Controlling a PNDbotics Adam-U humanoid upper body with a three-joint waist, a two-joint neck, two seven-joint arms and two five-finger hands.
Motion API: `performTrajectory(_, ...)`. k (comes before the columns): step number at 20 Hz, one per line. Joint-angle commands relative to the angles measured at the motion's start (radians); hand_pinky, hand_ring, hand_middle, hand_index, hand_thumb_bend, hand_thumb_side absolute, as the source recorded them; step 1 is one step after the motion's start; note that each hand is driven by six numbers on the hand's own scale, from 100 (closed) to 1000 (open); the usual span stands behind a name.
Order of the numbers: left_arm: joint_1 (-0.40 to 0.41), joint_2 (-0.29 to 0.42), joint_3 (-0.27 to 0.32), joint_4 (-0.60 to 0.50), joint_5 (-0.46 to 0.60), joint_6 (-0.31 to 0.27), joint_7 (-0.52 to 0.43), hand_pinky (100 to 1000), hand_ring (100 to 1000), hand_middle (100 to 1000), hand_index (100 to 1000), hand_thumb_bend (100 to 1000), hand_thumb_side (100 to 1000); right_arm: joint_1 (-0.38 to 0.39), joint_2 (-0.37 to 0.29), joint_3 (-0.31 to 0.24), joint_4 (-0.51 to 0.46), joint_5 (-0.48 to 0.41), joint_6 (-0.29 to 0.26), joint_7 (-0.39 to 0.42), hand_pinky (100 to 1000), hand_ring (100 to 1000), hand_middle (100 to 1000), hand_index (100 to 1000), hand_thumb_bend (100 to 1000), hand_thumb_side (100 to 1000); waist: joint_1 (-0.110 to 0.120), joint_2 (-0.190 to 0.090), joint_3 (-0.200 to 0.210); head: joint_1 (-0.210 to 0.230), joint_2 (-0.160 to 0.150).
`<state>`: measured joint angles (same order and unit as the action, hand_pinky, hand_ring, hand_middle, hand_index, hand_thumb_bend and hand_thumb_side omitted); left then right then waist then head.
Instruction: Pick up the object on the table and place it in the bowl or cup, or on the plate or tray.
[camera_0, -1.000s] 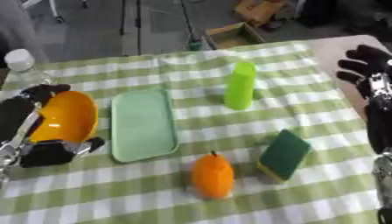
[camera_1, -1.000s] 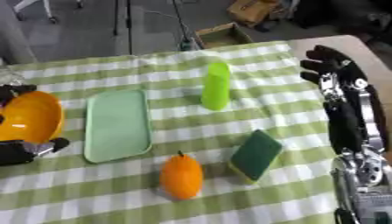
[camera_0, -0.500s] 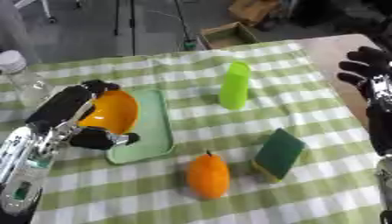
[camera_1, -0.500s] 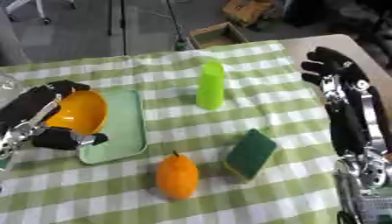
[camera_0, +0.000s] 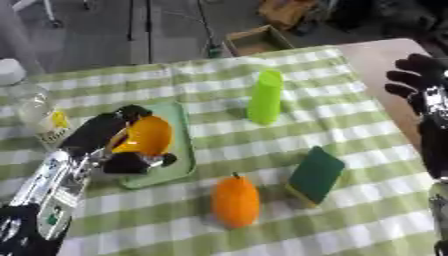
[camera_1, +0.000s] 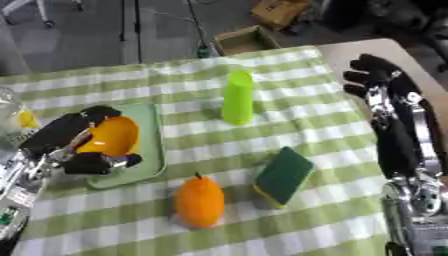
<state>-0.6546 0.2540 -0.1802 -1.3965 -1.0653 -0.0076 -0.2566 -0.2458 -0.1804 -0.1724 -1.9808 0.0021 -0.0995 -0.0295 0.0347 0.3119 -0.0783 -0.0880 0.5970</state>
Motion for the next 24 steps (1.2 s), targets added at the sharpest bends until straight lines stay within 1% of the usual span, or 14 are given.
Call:
performTrajectory(1,-0.001,0.016,0.028,-0.046,0.0,0.003,0.053,940,884,932,971,883,981,-0.005,-0.008,-0.004,-0.019,-0.005,-0.003,0.001,788,785,764,832,100,646,-0.015,-0.156,0.002,-0.005,-0.005)
performTrajectory(2,0.001,0.017,0.036,-0.06,0.001,0.007,0.068,945,888,940,972,904,1000,-0.004,-0.008,-0.004,-0.019,-0.005,-0.002,0.001,788,785,764,832,100,645,-0.015,-0.157,0.005,-0.007,-0.004)
performTrajectory(5,0.012,0.023,0.064,-0.117,0.011,0.028,0.134,939,881,938,971,904,1000,-0.003,-0.007,-0.004,-0.019,-0.005,-0.002,0.001,788,785,764,832,100,645,-0.016,-0.158,0.013,-0.01,-0.004)
performTrajectory(6,0.015,0.023,0.072,-0.137,0.017,0.035,0.159,929,865,928,967,903,975,-0.003,-0.007,-0.004,-0.019,-0.004,-0.002,0.001,788,785,764,832,100,645,-0.017,-0.158,0.015,-0.01,-0.004)
performTrajectory(7,0.021,0.023,0.081,-0.163,0.026,0.043,0.191,929,865,928,967,903,975,-0.003,-0.007,-0.004,-0.019,-0.004,-0.002,0.001,788,785,764,832,100,645,-0.017,-0.158,0.016,-0.011,-0.004)
performTrajectory(10,0.037,0.024,0.108,-0.255,0.065,0.065,0.282,911,839,906,949,904,933,-0.003,-0.007,-0.005,-0.019,-0.003,-0.002,0.0,788,785,764,832,100,645,-0.02,-0.157,0.019,-0.012,-0.004)
performTrajectory(12,0.05,0.029,0.127,-0.324,0.108,0.073,0.337,895,829,896,941,907,918,-0.003,-0.007,-0.006,-0.019,-0.003,-0.002,-0.001,788,784,764,832,100,645,-0.02,-0.157,0.02,-0.014,-0.004)
performTrajectory(17,0.123,0.052,0.196,-0.512,0.276,0.098,0.454,863,808,881,931,885,882,-0.003,-0.007,-0.009,-0.019,-0.001,-0.002,-0.004,788,784,764,832,100,646,-0.02,-0.155,0.026,-0.023,-0.005)
performTrajectory(18,0.142,0.056,0.211,-0.543,0.309,0.102,0.477,841,795,868,923,835,897,-0.003,-0.008,-0.01,-0.019,0.0,-0.002,-0.004,788,784,764,832,100,646,-0.02,-0.154,0.028,-0.025,-0.005)
performTrajectory(19,0.171,0.06,0.232,-0.573,0.356,0.101,0.512,841,795,868,923,835,897,-0.003,-0.008,-0.011,-0.019,0.0,-0.003,-0.006,788,784,764,832,100,646,-0.02,-0.153,0.03,-0.026,-0.005)
performTrajectory(20,0.195,0.066,0.249,-0.589,0.401,0.093,0.546,840,796,868,923,789,926,-0.003,-0.009,-0.012,-0.019,0.0,-0.003,-0.007,789,784,764,832,100,646,-0.02,-0.152,0.032,-0.029,-0.006)
performTrajectory(21,0.222,0.074,0.267,-0.596,0.443,0.078,0.581,840,796,868,923,789,926,-0.003,-0.009,-0.013,-0.019,0.001,-0.002,-0.008,789,784,764,832,100,646,-0.019,-0.151,0.035,-0.031,-0.007)
performTrajectory(22,0.243,0.079,0.28,-0.6,0.476,0.064,0.608,826,791,866,923,750,958,-0.002,-0.009,-0.013,-0.019,0.001,-0.002,-0.008,789,784,764,832,100,647,-0.019,-0.15,0.037,-0.033,-0.007)
performTrajectory(24,0.298,0.08,0.312,-0.603,0.544,0.033,0.653,813,774,857,919,725,966,-0.003,-0.01,-0.015,-0.019,0.002,-0.002,-0.01,789,784,764,832,100,648,-0.018,-0.147,0.041,-0.036,-0.008)
